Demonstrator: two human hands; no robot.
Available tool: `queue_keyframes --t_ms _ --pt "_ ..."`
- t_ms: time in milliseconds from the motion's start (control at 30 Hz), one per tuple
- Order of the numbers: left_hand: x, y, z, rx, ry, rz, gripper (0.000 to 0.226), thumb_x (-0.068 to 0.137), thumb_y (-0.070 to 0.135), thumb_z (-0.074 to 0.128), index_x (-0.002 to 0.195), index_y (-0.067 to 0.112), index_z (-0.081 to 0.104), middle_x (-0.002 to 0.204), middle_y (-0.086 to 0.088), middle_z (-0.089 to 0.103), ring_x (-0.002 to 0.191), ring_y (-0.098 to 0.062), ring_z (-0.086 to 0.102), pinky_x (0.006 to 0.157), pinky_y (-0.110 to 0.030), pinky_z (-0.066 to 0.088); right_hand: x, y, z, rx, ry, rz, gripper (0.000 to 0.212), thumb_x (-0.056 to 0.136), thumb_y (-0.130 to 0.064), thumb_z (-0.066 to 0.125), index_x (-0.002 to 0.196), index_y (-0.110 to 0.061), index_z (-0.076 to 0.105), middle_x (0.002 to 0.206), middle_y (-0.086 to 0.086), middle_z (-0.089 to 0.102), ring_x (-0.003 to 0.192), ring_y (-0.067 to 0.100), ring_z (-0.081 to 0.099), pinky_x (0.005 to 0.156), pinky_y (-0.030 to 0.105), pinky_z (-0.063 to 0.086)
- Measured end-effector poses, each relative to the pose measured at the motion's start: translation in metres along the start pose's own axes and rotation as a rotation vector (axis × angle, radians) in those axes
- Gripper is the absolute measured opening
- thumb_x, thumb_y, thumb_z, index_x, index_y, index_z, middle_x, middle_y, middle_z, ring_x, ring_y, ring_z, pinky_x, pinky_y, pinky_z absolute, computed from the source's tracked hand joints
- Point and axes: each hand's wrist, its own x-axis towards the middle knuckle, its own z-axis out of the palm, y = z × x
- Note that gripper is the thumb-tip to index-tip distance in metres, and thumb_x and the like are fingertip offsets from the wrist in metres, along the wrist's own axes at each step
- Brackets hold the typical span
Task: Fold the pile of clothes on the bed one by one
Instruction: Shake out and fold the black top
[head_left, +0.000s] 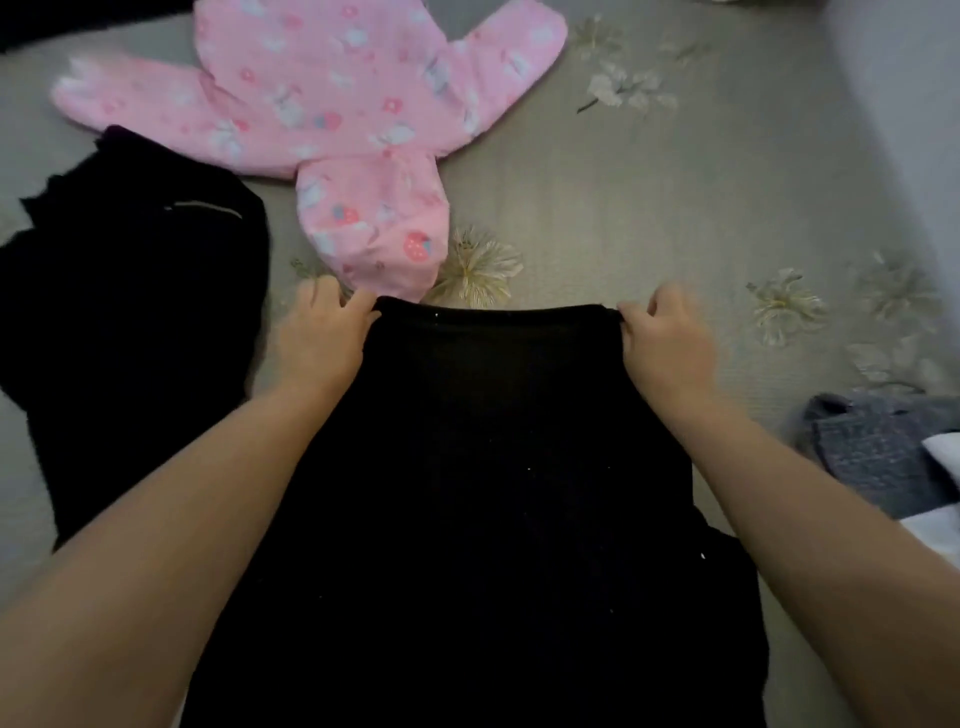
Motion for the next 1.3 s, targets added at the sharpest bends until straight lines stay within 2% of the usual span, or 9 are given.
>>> queue_keyframes --t_ms 133,300,433,567,733,867,967,1167,1300 --pt "0.016 -0.017 0.072 0.071 -0.075 -0.076 0.027 0.093 0.021 0.047 0.111 0.004 0.059 0.103 -0.027 0.049 0.102 -0.038 0.044 0.067 -0.045 0.030 0.023 0.004 0.067 -0.042 -0.051 -0.039 0.026 0.095 -0.012 0.040 0.110 -0.005 0.059 0.106 0.019 0.047 0.098 0.030 0.043 0.060 0.032 0.025" --pt "0.031 -0.034 0.125 0.007 -0.079 -0.114 0.030 0.094 0.024 0.046 0.102 -0.002 0.058 0.100 -0.031 0.051 0.097 -0.043 0.047 0.067 -0.048 0.035 0.044 0.012 0.117 0.007 -0.031 -0.129 0.029 0.094 -0.015 0.041 0.109 -0.001 0.062 0.097 0.026 0.051 0.088 0.036 0.049 0.059 0.033 0.024" --pt "0.038 -0.044 0.132 -0.050 0.005 -0.054 0.033 0.091 0.024 0.048 0.098 -0.005 0.062 0.089 -0.032 0.056 0.085 -0.045 0.053 0.063 -0.046 0.036 0.051 0.013 0.132 0.129 0.019 -0.056 0.031 0.092 -0.019 0.045 0.115 -0.004 0.060 0.093 0.029 0.054 0.080 0.040 0.052 0.058 0.035 0.027" --pt "0.037 -0.041 0.129 -0.045 -0.031 -0.073 0.036 0.092 0.027 0.047 0.105 -0.004 0.062 0.096 -0.031 0.055 0.092 -0.043 0.051 0.070 -0.047 0.036 0.052 0.012 0.127 0.088 -0.055 -0.002 0.035 0.095 -0.021 0.043 0.124 -0.005 0.053 0.105 0.029 0.051 0.094 0.041 0.050 0.065 0.043 0.036" --pt "0.025 -0.037 0.111 -0.090 -0.149 -0.197 0.038 0.093 0.032 0.045 0.122 0.010 0.055 0.116 -0.026 0.048 0.110 -0.038 0.042 0.087 -0.044 0.033 0.040 -0.011 0.097 -0.006 -0.203 -0.029 0.051 0.088 -0.007 0.046 0.137 -0.006 0.034 0.124 0.030 0.043 0.113 0.040 0.040 0.088 0.045 0.030" --pt "-0.045 -0.039 0.084 -0.107 -0.135 -0.155 0.043 0.091 0.026 0.050 0.131 0.011 0.048 0.130 -0.025 0.044 0.116 -0.041 0.041 0.095 -0.045 0.031 -0.043 -0.067 0.070 0.212 -0.086 -0.082 0.050 0.084 -0.013 0.050 0.133 -0.006 0.044 0.136 0.023 0.043 0.130 0.040 0.035 0.104 0.053 0.023" --pt "-0.122 -0.035 0.062 -0.074 -0.171 -0.185 0.046 0.091 0.023 0.052 0.133 0.006 0.045 0.134 -0.028 0.041 0.121 -0.044 0.039 0.095 -0.053 0.034 -0.124 -0.117 0.061 0.325 -0.076 -0.247 0.046 0.079 -0.021 0.058 0.122 -0.007 0.057 0.132 0.021 0.051 0.124 0.044 0.043 0.098 0.064 0.028" --pt "-0.268 -0.017 0.036 -0.091 -0.406 -0.661 0.062 0.092 0.027 0.047 0.139 -0.007 0.024 0.140 -0.028 0.033 0.127 -0.041 0.031 0.106 -0.040 0.020 -0.226 -0.154 0.075 0.318 -0.431 -0.301 0.052 0.089 -0.033 0.054 0.135 -0.012 0.044 0.148 0.014 0.031 0.138 0.036 0.024 0.107 0.059 0.010" --pt "-0.330 -0.017 0.023 -0.169 -0.412 -0.818 0.049 0.089 0.015 0.054 0.130 -0.008 0.040 0.118 -0.031 0.048 0.110 -0.041 0.044 0.093 -0.037 0.028 -0.232 -0.151 0.081 0.238 -0.458 -0.347 0.052 0.089 -0.033 0.053 0.134 -0.009 0.044 0.146 0.015 0.033 0.136 0.037 0.027 0.106 0.061 0.015"
